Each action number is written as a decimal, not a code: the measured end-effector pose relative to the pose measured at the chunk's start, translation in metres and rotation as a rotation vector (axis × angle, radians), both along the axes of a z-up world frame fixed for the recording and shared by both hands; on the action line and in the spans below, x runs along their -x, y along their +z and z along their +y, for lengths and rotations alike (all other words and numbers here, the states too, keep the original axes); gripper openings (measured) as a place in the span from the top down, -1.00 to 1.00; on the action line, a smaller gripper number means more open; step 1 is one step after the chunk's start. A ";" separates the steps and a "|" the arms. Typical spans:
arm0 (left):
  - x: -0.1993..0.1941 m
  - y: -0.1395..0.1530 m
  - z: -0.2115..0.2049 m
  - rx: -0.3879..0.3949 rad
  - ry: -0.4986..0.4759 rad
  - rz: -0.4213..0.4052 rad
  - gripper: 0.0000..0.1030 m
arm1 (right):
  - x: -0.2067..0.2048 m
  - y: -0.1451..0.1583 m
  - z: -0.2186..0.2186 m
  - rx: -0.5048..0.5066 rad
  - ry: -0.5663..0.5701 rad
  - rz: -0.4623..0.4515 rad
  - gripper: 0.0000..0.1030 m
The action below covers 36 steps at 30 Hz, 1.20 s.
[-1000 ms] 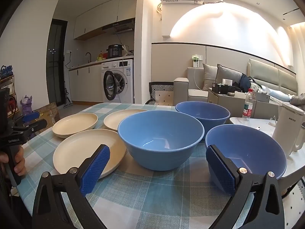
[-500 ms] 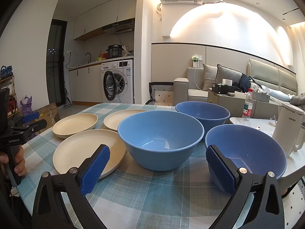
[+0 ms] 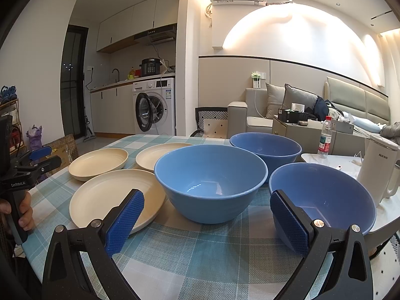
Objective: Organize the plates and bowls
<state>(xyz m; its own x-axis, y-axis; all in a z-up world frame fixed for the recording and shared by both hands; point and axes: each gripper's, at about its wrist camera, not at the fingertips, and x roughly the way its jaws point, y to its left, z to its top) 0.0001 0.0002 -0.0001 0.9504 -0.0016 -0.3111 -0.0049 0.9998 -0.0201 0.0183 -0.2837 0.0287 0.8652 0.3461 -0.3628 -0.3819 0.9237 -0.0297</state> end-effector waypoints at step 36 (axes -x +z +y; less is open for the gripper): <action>0.000 0.001 0.007 0.008 0.005 0.007 -1.00 | -0.003 -0.007 -0.001 0.011 -0.003 0.006 -1.00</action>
